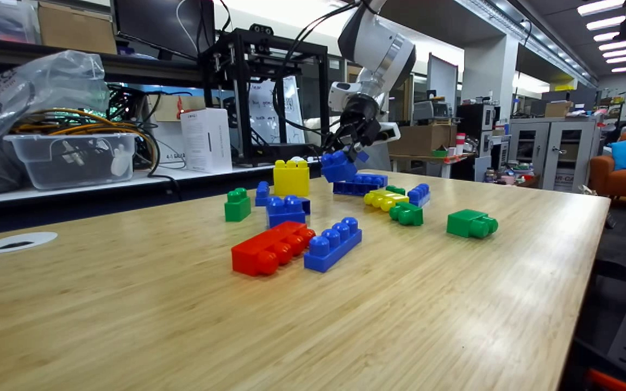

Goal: Put one of the small blue blocks upright

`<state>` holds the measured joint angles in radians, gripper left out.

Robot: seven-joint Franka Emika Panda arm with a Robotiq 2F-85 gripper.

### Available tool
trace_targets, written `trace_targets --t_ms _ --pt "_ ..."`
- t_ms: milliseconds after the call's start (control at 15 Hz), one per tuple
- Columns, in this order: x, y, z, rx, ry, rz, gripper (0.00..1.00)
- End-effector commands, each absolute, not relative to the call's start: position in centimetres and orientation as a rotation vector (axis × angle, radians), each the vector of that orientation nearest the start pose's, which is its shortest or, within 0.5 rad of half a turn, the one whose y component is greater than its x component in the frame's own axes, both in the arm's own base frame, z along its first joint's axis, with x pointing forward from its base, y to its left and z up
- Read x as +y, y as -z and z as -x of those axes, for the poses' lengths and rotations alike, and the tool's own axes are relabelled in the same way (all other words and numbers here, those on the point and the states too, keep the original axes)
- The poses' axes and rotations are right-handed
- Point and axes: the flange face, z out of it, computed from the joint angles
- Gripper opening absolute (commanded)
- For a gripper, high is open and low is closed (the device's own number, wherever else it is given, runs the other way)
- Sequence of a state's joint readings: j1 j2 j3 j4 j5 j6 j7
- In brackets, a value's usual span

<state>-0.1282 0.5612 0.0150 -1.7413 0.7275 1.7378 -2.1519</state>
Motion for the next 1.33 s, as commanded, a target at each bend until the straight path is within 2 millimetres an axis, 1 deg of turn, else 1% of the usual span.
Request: trace_targets --t_ms 0,200,667,933,1267 --pt "-1.6 -22.9 -62.4 -1.741 0.501 1.506 0.44" --pt "-1.9 -22.1 -62.8 -1.738 0.495 1.509 0.44" --pt "-1.5 -21.6 -63.5 -1.774 0.5 1.512 0.44" --pt "-2.1 -21.3 -63.6 -1.787 0.516 1.517 0.44" --pt "-3.0 -20.4 -63.7 -1.8 0.534 1.521 0.44"
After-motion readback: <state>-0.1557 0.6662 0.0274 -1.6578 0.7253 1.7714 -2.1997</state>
